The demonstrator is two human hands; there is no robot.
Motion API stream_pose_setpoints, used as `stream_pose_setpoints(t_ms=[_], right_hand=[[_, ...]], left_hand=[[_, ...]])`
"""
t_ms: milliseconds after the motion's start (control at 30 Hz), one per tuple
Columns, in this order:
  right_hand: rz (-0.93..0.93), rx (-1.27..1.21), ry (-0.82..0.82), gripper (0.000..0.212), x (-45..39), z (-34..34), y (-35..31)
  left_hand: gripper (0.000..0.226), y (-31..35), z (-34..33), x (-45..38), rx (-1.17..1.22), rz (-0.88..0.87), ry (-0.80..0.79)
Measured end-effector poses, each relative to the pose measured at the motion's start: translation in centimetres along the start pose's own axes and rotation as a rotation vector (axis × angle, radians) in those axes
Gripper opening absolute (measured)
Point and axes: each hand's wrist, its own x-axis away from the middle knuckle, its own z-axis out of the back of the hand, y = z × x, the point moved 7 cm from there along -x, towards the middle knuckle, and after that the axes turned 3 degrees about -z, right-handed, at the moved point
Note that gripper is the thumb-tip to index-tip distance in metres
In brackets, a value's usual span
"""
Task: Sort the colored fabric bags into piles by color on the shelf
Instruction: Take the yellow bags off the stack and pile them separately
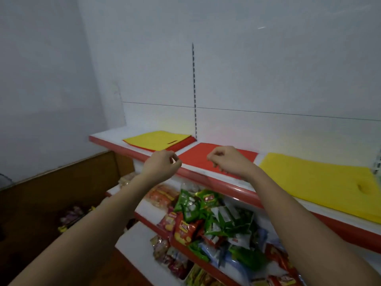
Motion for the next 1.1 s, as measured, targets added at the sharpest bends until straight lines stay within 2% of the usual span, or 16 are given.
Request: stream_pose_setpoints(t_ms=[100, 267, 467, 600, 833, 1100], right_hand=[[0.101, 0.136, -0.048, 0.032, -2.2, -4.2, -4.4], [0.113, 0.240, -0.101, 0.042, -6.1, -12.0, -8.3], [0.070, 0.296, -0.206, 0.037, -10.1, -22.9, -10.4], [0.035, 0.332, -0.187, 0.036, -13.0, -27.6, -11.5], [-0.029, 0.382, -0.166, 0.035, -17.5, -31.4, -11.2], [-0.085, 0.336, -0.075, 0.035, -23.8, -30.4, -8.1]], left_hand=[[0.025, -4.8, 3.2, 1.0, -0.053, 0.072, 0.002], [0.023, -12.7, 5.9, 2.7, -0.082, 0.141, -0.023], [0.030, -23.8, 7.5, 4.2, -0.065, 0.215, -0.078], [0.032, -29.7, 8.2, 4.0, -0.050, 0.209, -0.098], [0.029, -35.6, 7.0, 0.0, 0.014, 0.148, -0.100], [0.029, -38.1, 2.5, -7.5, 0.091, 0.115, -0.103]])
